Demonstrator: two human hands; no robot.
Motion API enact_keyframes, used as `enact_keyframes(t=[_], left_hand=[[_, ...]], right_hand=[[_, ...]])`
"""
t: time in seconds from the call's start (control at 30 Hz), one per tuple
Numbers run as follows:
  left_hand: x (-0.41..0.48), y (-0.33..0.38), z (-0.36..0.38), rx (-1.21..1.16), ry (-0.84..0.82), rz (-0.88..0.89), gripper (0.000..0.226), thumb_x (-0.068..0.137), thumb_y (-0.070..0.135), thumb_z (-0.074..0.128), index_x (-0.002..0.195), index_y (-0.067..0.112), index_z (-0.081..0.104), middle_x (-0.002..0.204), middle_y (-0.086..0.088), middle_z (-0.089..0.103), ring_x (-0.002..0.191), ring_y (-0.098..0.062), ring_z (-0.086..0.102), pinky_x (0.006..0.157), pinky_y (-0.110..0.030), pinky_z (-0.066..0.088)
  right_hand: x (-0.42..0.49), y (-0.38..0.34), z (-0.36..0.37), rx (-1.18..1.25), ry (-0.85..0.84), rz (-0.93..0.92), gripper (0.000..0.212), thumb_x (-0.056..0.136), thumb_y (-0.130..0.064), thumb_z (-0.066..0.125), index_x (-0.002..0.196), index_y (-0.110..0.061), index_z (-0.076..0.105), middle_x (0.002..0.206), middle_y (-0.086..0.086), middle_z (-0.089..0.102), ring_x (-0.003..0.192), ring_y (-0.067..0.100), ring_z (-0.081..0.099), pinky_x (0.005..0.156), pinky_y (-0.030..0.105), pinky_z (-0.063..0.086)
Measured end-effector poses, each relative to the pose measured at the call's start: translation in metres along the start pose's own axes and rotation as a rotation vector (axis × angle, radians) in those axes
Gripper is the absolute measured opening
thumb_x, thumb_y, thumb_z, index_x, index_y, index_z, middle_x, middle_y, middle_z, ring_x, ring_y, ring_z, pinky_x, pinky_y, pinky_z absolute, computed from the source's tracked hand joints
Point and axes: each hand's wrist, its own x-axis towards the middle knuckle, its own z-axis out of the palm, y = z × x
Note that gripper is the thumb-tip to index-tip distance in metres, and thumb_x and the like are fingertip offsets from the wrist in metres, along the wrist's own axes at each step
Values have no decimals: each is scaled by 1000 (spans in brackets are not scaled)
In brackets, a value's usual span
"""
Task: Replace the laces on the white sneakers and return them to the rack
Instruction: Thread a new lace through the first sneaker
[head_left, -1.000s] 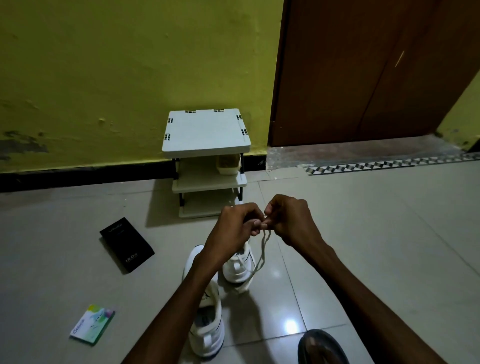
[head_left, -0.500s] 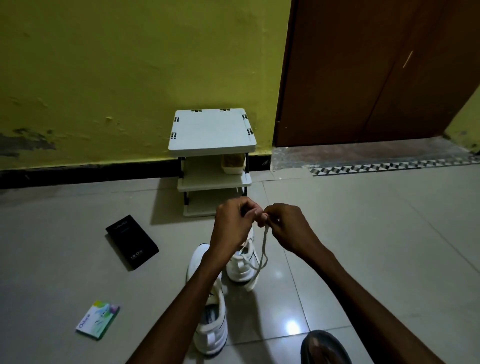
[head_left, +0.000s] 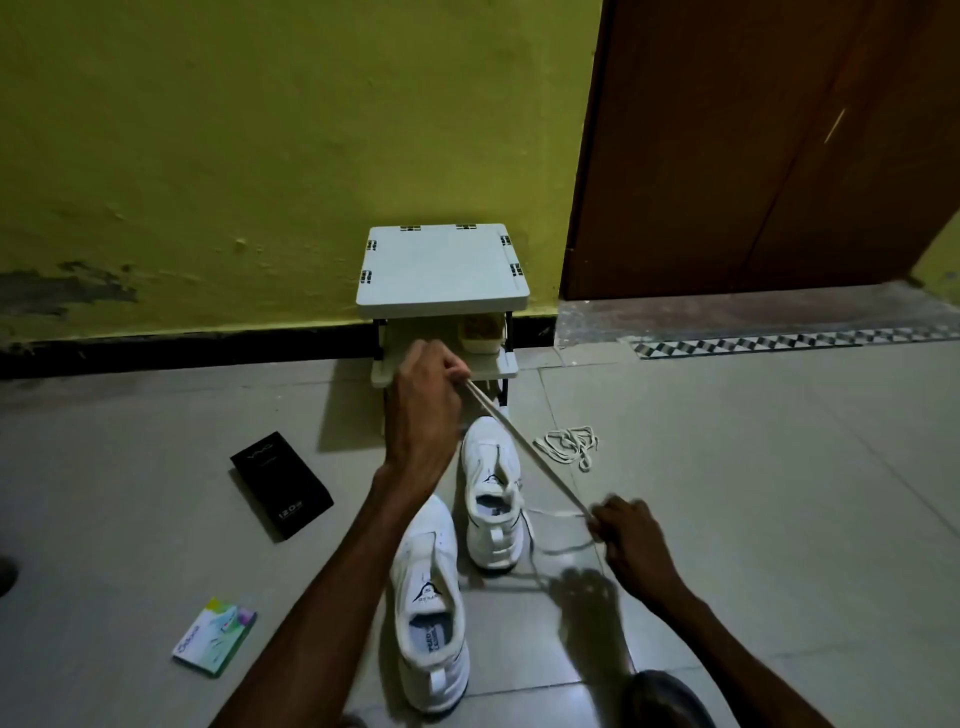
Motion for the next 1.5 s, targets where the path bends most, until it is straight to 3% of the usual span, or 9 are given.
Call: enact_keyframes(t=[0.13,0.47,0.57,0.73,0.8,0.93,1.07,1.23,1.5], left_hand=[[1,-4,-2,41,-7,-29,18,89,-4,58,87,13,63,96,1,58,82,-7,53,58,-8,36],[-22,-10,37,64,-261,-49,19,91,7,61,77,19,63,88,6,60,79,-10,57,63,-24,44],[-30,-6,44,-58,-474,-40,27,88,3,63,68,21,60,84,5,58,71,-3,56,50,-12,43],[-51,-4,65,-88,-715,-2,20,86,7,70,72,20,64,87,6,65,78,-6,65,70,-26,54],[-55,-6,69,-154,-773,-49,14,89,11,68,77,17,65,84,8,65,71,-1,58,64,-17,45],[-56,-9,68,-248,-838,-78,8,91,12,66,83,10,67,79,4,66,61,7,55,58,-6,38],[-54,-11,67,-355,-899,-162,9,91,12,66,82,10,66,80,-4,69,66,-1,58,64,-15,44],[-58,-9,69,-412,-856,-249,18,91,10,64,74,17,64,72,3,67,59,6,58,60,-12,42],[-59,-5,69,-563,-903,-618,13,93,5,56,83,12,60,70,-4,65,67,-12,59,60,-22,41]], right_hand=[[-26,42,12,-212,-159,127,25,68,-5,66,72,-26,54,79,-7,49,75,25,49,51,30,35],[21,-22,-43,-173,-93,51,17,73,-3,59,81,-18,59,96,-1,50,89,25,43,62,35,40],[30,-39,-56,-162,-83,1,19,76,-3,57,82,-19,63,100,-1,51,93,26,43,64,34,38],[38,-75,-73,-280,-77,-173,12,79,-12,60,83,-21,66,104,2,55,99,30,47,68,33,39],[38,-84,-76,-324,-32,-212,10,78,-12,62,82,-19,68,100,4,56,95,32,49,65,34,33],[37,-88,-75,-377,-21,-219,8,79,-14,62,79,-21,66,95,2,55,92,30,48,65,34,31],[35,-89,-73,-430,-7,-198,15,61,-13,76,67,-19,64,83,5,57,79,32,52,58,35,32],[34,-92,-68,-455,28,-193,11,70,-19,73,80,-20,69,92,6,59,88,32,53,63,40,45],[30,-95,-69,-523,154,-246,10,65,-14,74,68,-15,65,86,9,58,82,33,51,65,40,41]])
